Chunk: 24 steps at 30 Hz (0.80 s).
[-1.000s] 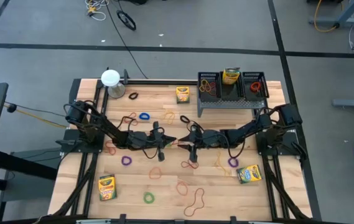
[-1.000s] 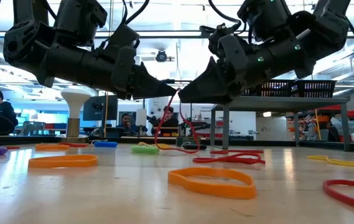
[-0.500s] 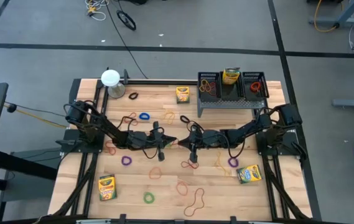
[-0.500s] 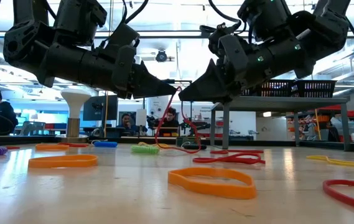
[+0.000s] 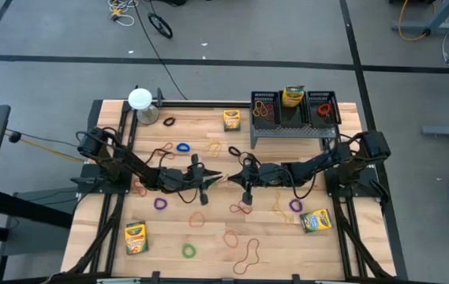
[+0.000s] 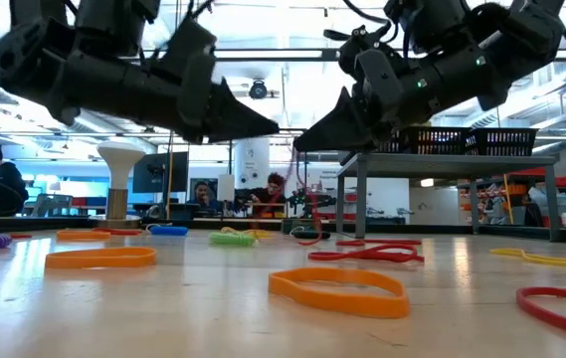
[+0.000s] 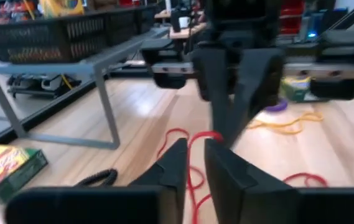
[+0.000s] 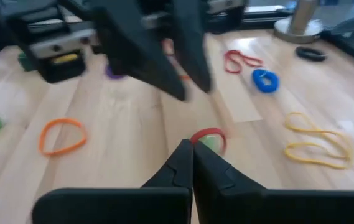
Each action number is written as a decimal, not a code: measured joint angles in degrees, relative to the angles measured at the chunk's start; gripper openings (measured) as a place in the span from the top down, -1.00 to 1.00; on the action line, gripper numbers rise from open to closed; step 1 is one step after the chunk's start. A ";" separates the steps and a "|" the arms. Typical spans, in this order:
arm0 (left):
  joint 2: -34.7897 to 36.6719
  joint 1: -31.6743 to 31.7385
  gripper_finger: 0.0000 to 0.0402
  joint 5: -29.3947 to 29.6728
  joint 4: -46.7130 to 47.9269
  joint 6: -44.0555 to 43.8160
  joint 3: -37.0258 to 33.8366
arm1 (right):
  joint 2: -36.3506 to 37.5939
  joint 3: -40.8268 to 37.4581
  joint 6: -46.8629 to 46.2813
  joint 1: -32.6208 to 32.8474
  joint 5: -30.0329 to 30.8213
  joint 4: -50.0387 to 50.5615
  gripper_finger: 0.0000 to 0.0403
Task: Pick & Place Office Desk Supplies
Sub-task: Put the red rubber band into the left black bin on the shelf
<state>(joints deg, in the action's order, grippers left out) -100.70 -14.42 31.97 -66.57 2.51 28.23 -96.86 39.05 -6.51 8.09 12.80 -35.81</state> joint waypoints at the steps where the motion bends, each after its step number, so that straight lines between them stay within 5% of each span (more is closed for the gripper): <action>1: 0.73 -0.37 0.60 0.03 0.16 0.44 -0.05 | 0.76 0.00 0.11 -0.01 0.47 0.67 0.99; 13: 5.85 -1.55 0.11 -0.48 8.69 1.15 -0.20 | 11.99 0.00 3.13 0.14 5.37 10.57 1.00; 18: 5.85 -0.53 0.09 -1.43 10.40 1.30 -0.57 | 19.05 0.00 4.99 0.12 7.32 15.06 1.00; 24: 5.85 1.95 0.17 -9.03 -0.16 0.29 -6.48 | 28.61 0.07 9.07 -0.40 12.75 18.87 1.00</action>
<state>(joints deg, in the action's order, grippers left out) -94.85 -12.47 22.94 -66.73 2.81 21.75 -68.25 39.11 2.56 7.69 25.55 -16.94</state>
